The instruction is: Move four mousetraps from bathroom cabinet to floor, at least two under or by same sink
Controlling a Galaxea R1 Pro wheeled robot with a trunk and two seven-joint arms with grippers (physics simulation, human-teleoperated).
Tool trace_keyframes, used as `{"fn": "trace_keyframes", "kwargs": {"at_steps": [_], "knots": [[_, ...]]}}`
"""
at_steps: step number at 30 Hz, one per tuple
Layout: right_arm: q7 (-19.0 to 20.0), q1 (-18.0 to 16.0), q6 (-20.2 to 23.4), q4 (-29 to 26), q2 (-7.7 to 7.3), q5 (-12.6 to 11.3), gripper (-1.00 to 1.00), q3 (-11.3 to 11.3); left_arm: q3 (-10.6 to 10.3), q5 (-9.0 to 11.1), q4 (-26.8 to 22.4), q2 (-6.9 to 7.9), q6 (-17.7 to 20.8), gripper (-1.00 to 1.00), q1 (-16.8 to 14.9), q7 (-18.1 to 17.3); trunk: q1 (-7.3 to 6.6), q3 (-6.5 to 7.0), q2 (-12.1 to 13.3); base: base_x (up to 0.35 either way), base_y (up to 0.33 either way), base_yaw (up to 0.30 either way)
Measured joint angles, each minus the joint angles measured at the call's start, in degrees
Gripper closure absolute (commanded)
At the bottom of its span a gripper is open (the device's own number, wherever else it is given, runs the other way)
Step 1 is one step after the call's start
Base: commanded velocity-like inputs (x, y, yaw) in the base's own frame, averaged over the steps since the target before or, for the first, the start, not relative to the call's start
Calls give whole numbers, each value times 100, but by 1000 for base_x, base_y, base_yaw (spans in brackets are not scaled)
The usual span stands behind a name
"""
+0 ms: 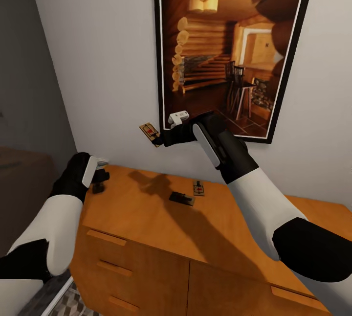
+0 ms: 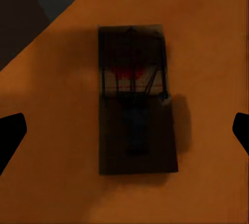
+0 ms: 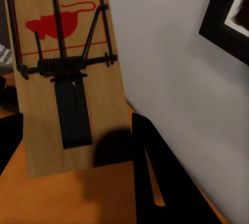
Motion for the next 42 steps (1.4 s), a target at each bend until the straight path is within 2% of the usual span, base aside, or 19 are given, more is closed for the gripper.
{"fn": "trace_keyframes", "kwargs": {"at_steps": [4, 7, 16, 24, 33, 42], "knots": [[0, 0, 0, 1, 0, -2, 100, -2, 0, -1, 633, 10, -30, -100, -390, -6, 0, 0, 0, 0, 0, 0], [0, 0, 0, 2, 0, -1, 100, -2, 0, -6, 813, 8, -38, -100, -527, -5, 0, 0, 0, 0, 0, 0], [0, 0, 0, 0, 0, -2, 100, -3, -3, -10, 1037, -8, -42, -100, -616, -1, 0, 0, 0, 0, 0, 0], [0, 0, 0, 3, 0, -3, 100, -1, -10, 0, 1180, 64, -44, -100, -627, 8, 0, 0, 0, 0, 0, 0], [0, 0, 0, 3, 0, -2, 100, -2, -17, 10, 1743, 117, -54, -100, -933, 37, 0, 0, 0, 0, 0, 0], [-1, 0, 0, 3, 0, -3, 100, -3, -20, 15, 1964, 124, -58, -100, -1179, 61, 0, 0, 0, 0, 0, 0]]}}
